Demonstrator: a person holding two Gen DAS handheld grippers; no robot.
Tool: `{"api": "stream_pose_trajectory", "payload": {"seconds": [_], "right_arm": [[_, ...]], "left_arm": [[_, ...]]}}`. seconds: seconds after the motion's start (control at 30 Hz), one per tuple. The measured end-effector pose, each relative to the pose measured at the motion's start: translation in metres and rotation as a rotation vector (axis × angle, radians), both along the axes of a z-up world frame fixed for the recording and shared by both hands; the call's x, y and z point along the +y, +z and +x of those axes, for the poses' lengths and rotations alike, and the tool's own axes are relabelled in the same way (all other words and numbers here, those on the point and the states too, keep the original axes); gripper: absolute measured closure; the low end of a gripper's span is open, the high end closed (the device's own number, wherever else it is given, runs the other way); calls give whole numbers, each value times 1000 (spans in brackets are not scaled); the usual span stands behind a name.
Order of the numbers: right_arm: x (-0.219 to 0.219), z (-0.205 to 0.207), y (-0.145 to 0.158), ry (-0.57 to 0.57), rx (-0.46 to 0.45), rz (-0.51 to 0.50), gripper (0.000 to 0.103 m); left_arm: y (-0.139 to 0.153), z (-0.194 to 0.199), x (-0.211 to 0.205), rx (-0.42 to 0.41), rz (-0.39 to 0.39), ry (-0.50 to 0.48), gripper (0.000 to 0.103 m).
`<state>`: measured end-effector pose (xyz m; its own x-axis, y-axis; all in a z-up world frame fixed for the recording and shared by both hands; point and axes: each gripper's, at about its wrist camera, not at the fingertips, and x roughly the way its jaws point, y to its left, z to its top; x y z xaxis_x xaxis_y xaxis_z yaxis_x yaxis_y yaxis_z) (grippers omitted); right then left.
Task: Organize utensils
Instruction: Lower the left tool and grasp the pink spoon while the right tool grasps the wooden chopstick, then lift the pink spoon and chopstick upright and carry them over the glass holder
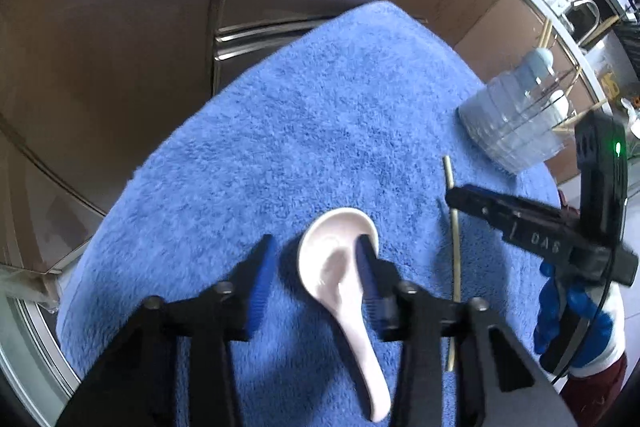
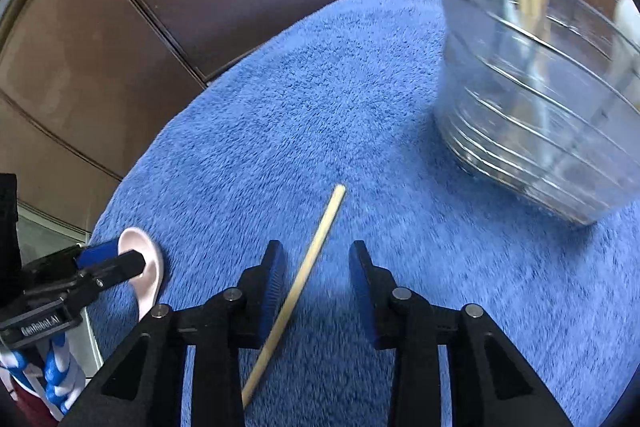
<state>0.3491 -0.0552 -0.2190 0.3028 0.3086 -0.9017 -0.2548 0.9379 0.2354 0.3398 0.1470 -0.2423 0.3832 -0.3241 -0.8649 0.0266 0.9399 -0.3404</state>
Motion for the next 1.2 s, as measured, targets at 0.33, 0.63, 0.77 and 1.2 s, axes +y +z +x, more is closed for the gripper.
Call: {"api": "stream_pose_trajectory", "payload": {"seconds": [0.33,0.63,0.77,1.2], "right_arm": [[16,7,1,7,36,-91,93],[-16,-39,46,3,-38,52,97],[-39,-81,80,20,-158,129,97],[-113,-166,212,-83,-652,241,97]], "left_arm": [[-1,3,-13,-17,29,-28,94],[31,-33,-6,-114,33,36,94],[63,-57,-8,-188,47,56,94],[187,-74,-73,-492,61,55,94]]}}
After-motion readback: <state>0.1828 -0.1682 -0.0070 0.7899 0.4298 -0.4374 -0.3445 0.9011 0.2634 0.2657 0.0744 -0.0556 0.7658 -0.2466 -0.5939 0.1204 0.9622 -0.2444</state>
